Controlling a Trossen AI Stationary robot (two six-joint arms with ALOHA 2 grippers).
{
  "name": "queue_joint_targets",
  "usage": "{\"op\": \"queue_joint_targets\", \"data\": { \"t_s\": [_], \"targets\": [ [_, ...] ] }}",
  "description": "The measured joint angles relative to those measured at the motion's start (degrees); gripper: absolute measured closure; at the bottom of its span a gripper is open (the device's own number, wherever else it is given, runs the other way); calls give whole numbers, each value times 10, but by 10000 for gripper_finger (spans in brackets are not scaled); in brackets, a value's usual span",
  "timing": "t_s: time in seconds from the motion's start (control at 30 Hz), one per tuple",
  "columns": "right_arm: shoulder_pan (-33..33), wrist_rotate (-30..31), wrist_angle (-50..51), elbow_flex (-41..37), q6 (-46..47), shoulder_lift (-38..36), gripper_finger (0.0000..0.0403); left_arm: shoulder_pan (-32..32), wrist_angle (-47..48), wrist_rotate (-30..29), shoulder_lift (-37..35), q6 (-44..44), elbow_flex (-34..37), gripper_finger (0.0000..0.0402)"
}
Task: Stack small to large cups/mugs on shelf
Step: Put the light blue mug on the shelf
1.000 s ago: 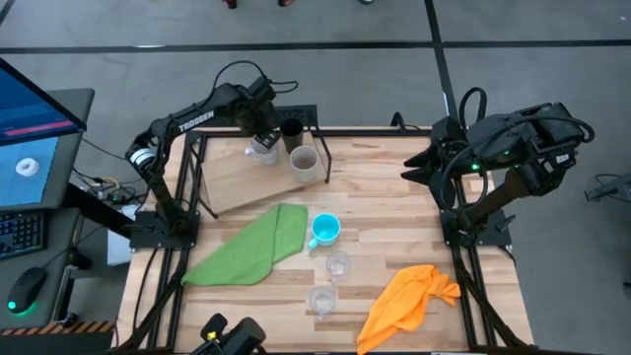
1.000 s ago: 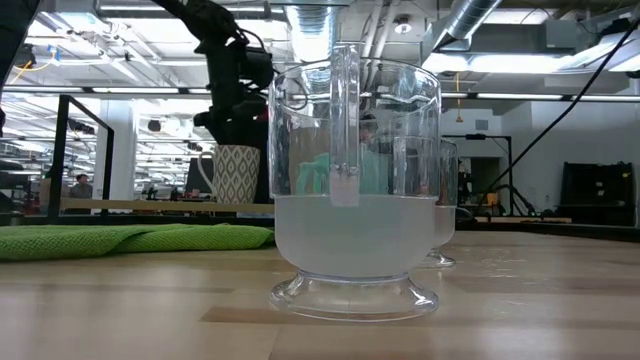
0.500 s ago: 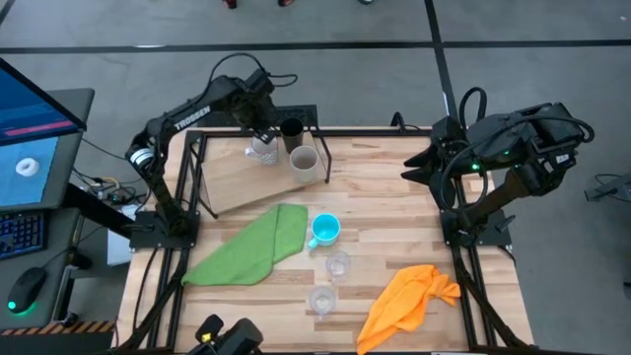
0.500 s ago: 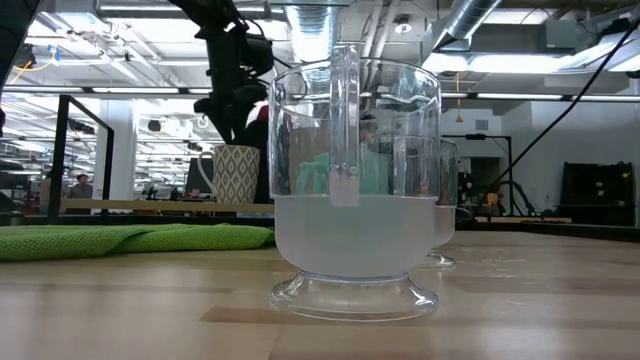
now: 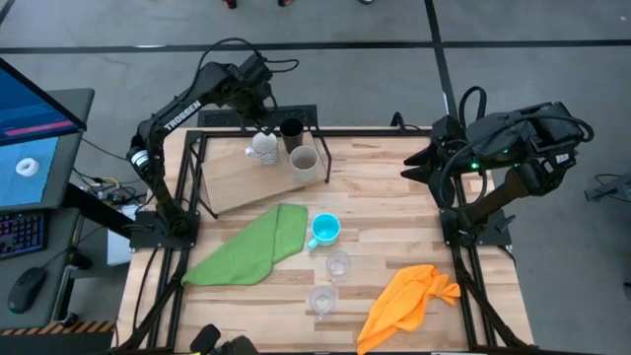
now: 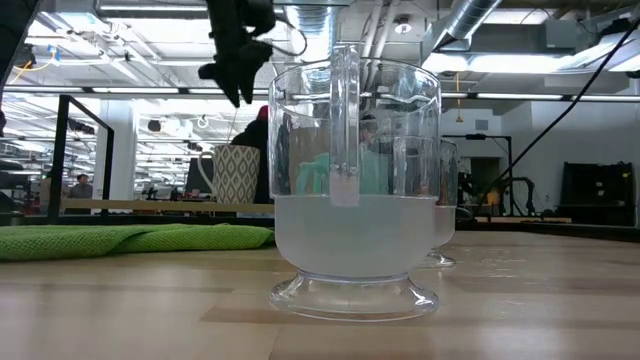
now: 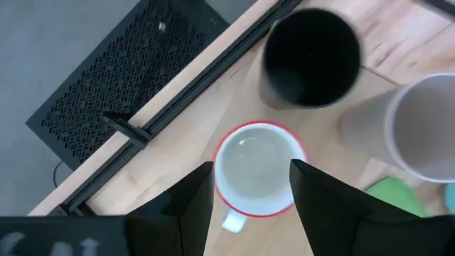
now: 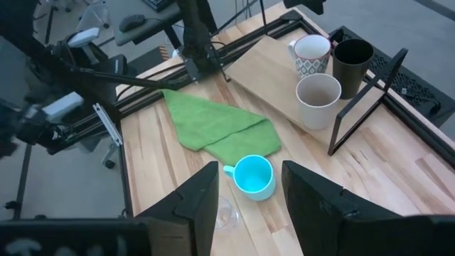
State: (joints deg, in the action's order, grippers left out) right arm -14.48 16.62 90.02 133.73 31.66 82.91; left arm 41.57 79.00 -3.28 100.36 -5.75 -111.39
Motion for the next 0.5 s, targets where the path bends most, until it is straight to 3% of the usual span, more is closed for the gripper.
{"op": "queue_joint_targets", "data": {
  "t_s": [0.23,0.5],
  "targets": [
    [0,0,0,0,-6,0,227,-57,54,16,0,-23,-70,225],
    [0,0,0,0,-6,0,227,-168,85,17,0,-56,-104,225]
  ]
}}
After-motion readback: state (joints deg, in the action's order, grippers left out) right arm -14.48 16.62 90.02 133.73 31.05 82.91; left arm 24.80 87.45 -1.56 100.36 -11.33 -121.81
